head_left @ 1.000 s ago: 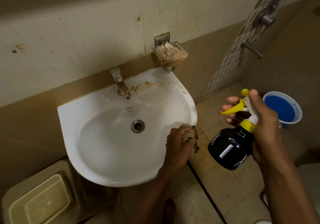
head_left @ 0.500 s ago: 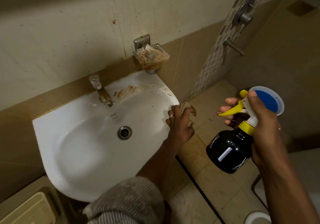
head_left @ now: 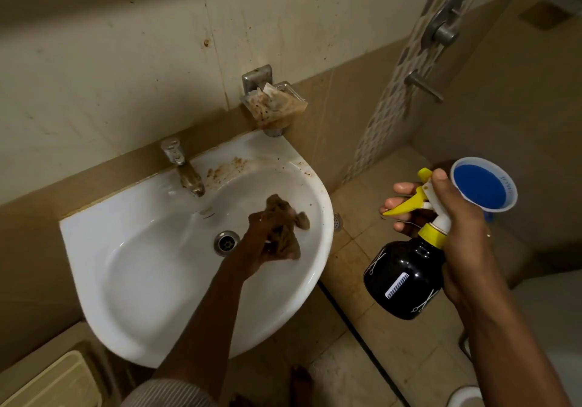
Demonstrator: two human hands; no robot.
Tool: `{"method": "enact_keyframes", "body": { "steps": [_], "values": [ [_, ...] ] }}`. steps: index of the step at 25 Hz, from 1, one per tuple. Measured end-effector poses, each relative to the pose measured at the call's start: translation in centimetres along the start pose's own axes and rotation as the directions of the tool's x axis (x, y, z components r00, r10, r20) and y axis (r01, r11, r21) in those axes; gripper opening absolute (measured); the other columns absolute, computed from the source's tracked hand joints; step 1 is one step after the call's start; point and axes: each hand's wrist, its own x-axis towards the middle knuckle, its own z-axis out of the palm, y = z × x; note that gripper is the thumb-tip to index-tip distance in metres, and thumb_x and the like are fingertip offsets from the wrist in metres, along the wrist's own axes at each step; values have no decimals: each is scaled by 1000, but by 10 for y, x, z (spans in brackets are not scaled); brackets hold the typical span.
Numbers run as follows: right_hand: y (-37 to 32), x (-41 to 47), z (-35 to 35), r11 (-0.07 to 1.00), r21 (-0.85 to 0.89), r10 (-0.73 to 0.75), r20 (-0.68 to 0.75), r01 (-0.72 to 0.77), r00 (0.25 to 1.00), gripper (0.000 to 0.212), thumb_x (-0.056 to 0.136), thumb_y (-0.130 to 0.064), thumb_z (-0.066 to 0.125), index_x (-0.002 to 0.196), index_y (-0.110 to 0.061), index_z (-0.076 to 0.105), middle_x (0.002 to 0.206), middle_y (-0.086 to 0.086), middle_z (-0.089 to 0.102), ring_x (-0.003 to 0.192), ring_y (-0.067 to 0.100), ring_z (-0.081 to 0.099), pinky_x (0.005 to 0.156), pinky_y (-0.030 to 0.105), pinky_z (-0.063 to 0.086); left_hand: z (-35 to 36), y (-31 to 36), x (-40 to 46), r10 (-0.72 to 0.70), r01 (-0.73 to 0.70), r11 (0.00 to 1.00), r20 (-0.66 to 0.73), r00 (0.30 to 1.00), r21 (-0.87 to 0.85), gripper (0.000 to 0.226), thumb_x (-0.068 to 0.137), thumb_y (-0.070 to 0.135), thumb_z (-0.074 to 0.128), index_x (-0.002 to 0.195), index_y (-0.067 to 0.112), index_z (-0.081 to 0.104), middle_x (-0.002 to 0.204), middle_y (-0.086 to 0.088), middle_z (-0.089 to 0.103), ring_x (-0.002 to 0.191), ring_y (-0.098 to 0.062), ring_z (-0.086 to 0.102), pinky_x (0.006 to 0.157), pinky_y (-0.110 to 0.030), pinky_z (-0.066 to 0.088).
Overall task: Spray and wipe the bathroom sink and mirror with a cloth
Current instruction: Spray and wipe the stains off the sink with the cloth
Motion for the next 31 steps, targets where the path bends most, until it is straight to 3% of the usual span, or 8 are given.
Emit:
{"method": "enact_keyframes", "body": {
  "steps": [4,7,13,18,23,26,29,31],
  "values": [
    [3,-3,14,1000,4,24,48,-24,999,29,104,-42,46,98,-27,71,89,-4,81,81,19,77,75,36,57,-20,-22,-1,-135,149,988,-294,946,27,14,98,24,57,104,14,65,110,-19,69,99,-36,67,84,-54,60],
    [5,-5,16,1000,2,27,51,-27,998,30,104,-42,47,97,-26,71,89,-3,81,82,21,76,76,38,56,-27,-11,7,-157,223,971,-480,863,84,11,97,19,58,100,12,64,109,-20,67,105,-40,65,94,-58,54],
    [11,-6,12,999,-1,41,47,-41,998,29,100,-44,49,99,-25,71,92,0,81,86,25,76,73,38,56,-37,-13,-5,-155,144,987,-194,969,-71,27,98,23,51,119,13,64,112,-20,70,97,-34,66,86,-50,54],
    [15,-8,8,999,-15,53,34,-52,998,33,86,-53,55,84,-33,81,98,5,81,86,25,76,71,36,56,-34,-38,5,-201,129,893,-126,971,-431,38,97,12,34,120,12,65,107,-14,74,97,-34,65,80,-40,53],
    [15,-5,5,997,-33,64,52,-63,997,36,84,-53,53,69,-40,82,86,3,82,84,25,75,72,35,55,-15,-59,44,21,-11,999,-243,970,40,28,105,17,47,115,-8,53,106,-28,63,83,-36,61,77,-64,55],
    [15,-3,4,998,-34,59,42,-58,997,38,86,-52,52,69,-39,83,85,2,82,81,23,76,72,35,55,-3,-61,49,78,252,906,-720,689,339,47,98,37,59,133,10,42,125,-15,51,105,-29,53,96,-54,49],
    [17,1,4,997,-35,63,36,-62,997,38,85,-52,52,70,-38,83,85,4,82,80,24,76,71,36,55,12,-46,59,-46,268,930,-643,764,253,65,97,60,36,138,11,47,133,-15,55,119,-37,53,105,-52,44],
    [18,5,4,997,-38,69,30,-68,997,38,85,-52,52,70,-37,83,85,4,82,79,22,76,70,36,55,22,-36,73,-12,237,925,-600,800,298,84,86,78,42,148,21,34,139,-8,48,128,-37,49,107,-55,42]
  ]
}}
